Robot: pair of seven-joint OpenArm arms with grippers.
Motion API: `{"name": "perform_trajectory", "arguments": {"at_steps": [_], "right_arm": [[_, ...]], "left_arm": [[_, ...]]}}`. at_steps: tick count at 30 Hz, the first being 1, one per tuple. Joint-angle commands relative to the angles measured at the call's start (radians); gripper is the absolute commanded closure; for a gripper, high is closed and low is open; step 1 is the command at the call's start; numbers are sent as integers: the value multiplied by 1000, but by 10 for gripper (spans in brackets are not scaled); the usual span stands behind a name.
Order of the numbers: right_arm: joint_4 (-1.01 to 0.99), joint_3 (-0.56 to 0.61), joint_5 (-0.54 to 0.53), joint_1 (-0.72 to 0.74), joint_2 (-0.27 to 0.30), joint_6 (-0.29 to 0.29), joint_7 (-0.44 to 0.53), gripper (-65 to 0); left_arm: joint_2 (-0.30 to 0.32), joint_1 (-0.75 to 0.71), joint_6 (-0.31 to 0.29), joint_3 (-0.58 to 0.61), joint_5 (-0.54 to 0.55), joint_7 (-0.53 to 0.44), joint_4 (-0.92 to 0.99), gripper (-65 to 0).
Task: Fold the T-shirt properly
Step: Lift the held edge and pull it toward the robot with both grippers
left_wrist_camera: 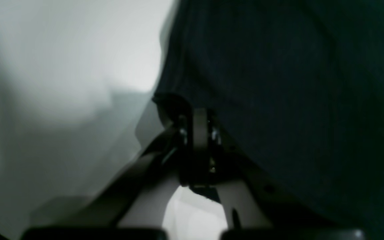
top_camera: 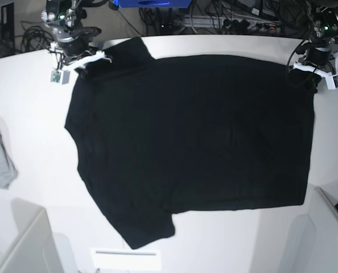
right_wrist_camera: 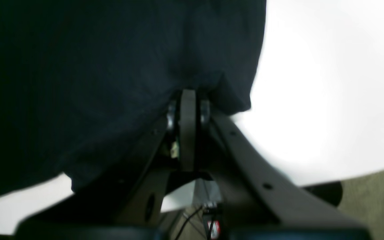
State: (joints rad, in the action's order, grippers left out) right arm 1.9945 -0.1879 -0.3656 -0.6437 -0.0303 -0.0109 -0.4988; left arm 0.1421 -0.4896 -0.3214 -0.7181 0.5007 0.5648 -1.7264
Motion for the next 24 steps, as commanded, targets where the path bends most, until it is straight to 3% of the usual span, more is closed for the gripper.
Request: {"name": "perform_trajectory", "arguments": {"at_steps": [1,6,10,14,18,24], "right_arm": [[18,0,-5,9,5,4,19,0],[18,1,-5,69,7,4,19,0],[15,1,-5,129,7,4,4,0],[10,-3,-5,215,7,4,-105,0],[10,0,-3,289,7,4,-145,0],[-2,0,-2,382,0,4,-209,0]], "left_arm": [[15,15,0,-7,6,14,-20,0],[15,96,0,-11,6,119,-19,0],[15,134,5,-7,-1,122,-17,0],[12,180,31,-7,-98,122,-17,0],[9,225,31,-7,-168,122,-11,0],[14,279,31,-7,-178,122,49,0]]}}
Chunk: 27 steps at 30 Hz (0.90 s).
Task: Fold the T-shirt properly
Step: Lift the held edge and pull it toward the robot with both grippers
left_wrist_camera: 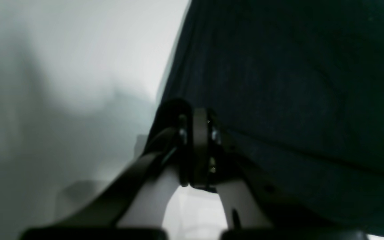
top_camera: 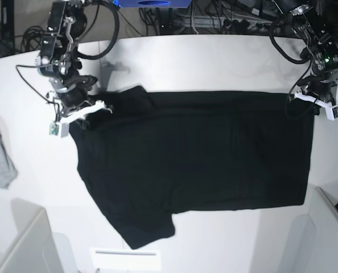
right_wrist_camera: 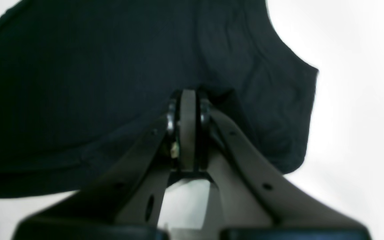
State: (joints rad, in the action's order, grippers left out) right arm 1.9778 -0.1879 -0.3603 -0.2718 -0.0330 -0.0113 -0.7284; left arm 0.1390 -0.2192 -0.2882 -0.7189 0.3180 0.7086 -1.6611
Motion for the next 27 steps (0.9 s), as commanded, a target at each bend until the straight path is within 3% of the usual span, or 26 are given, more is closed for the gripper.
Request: {"name": "perform_trajectory", "arguments": {"at_steps": [1,16,22,27], "right_arm": [[8,0,-7,21,3,4,20,0],[-170,0,-6,173,8,4,20,0],[-223,1,-6,219,8,4,23,0],[-255,1,-6,257,8,4,23,0]], "left_arm": [[17,14,-3,-6,5,-22,-12,0],[18,96,1,-6,3,-22,2,0],[15,136,1,-6,-90,-22,45,0],[15,157,1,-6,-104,-22,65,0]]}}
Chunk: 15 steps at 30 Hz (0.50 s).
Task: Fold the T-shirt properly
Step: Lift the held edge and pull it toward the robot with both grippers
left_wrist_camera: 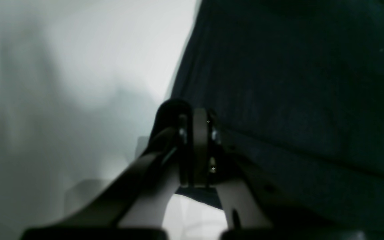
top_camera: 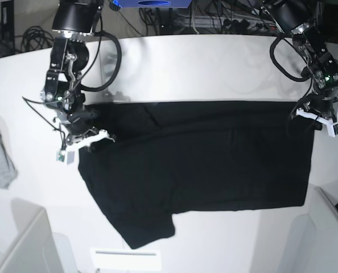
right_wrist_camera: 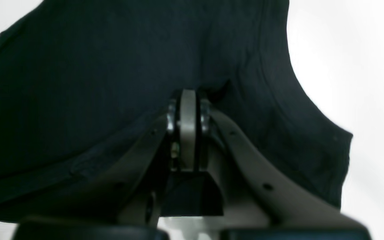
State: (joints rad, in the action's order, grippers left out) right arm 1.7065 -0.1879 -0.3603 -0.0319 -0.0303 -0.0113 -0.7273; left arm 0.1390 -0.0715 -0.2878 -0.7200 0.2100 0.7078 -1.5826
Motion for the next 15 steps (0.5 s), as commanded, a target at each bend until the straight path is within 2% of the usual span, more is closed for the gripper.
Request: {"name": "perform_trajectory", "arguments": {"at_steps": [1,15], "right_arm": [[5,1,-6,25,5,4,21,0],[-130,1,-6,135,5,4,25,0]], "left_arm": [[15,19,0,-5,1,-21,-11,0],[18,91,0,-5,-2,-21,74,0]]}}
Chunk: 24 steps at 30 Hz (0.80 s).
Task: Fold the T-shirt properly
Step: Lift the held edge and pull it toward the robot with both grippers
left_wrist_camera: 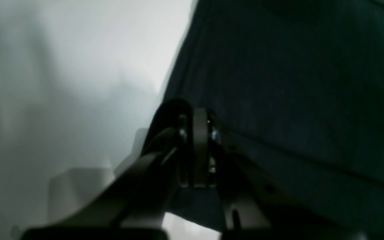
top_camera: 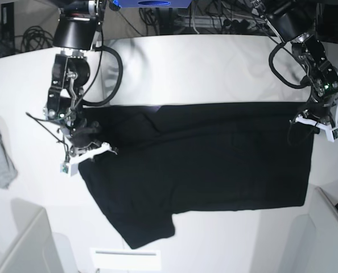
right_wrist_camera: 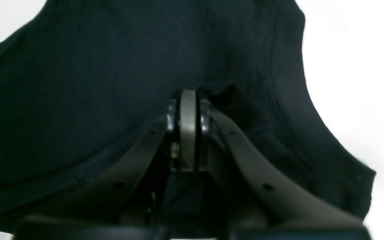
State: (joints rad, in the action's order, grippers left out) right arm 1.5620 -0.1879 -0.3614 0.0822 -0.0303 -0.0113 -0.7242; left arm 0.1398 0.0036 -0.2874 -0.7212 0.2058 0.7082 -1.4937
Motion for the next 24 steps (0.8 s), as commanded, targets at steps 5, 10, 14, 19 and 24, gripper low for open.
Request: {"name": "perform_trajectory", "arguments": {"at_steps": [5,10,14,19,24], "right_arm": [[-38,1,-4,51,5,4,25,0],[-58,3,-4,63,7,4,27,0],[-79,3,-3,77,7,4,27,0],[-91,3,-3,77,7,4,27,0],[-91,3,-3,77,7,4,25,0]], "left_arm": [[19,51,0,-4,2,-22,18,0],[14,88,0,-4,-76,-22,74,0],[13,109,0,-2,-101,-22,89,0],[13,112,0,-2,-101,-22,89,0],[14,112,0,-2,-101,-22,89,0]]}}
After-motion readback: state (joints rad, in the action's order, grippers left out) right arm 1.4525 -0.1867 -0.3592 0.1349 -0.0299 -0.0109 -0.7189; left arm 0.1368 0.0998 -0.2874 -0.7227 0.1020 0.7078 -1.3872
